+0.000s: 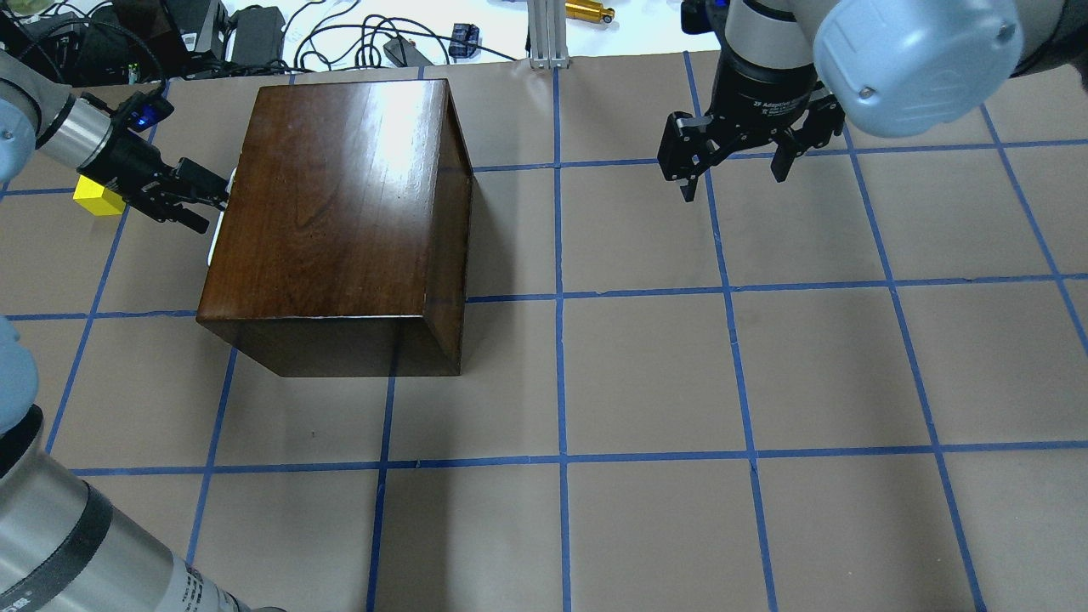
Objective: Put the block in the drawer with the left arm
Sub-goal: 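Pull the drawer open with the left gripper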
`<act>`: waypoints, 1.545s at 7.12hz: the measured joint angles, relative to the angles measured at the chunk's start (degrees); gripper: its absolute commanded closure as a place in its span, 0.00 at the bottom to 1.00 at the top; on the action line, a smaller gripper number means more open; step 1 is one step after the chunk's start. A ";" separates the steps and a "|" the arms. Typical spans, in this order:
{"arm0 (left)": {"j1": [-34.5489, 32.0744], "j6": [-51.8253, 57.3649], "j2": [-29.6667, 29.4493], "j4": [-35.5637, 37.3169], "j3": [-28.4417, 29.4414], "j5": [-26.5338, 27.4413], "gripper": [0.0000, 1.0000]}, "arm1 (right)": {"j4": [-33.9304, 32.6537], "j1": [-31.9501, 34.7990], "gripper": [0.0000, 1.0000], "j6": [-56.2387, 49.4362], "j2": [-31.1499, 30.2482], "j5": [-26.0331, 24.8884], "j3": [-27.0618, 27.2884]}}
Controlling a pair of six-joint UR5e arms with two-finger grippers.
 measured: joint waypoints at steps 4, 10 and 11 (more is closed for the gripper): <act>4.10 0.37 0.73 0.69 0.07 1.91 0.00 | 0.00 0.00 0.00 -0.04 0.00 0.00 0.00; 7.49 0.77 0.97 1.83 -0.46 2.22 0.00 | 0.00 0.00 0.00 -0.03 0.00 0.00 0.00; 7.58 0.81 0.87 2.01 -0.46 2.26 0.00 | 0.00 0.00 0.00 -0.04 0.00 0.00 0.00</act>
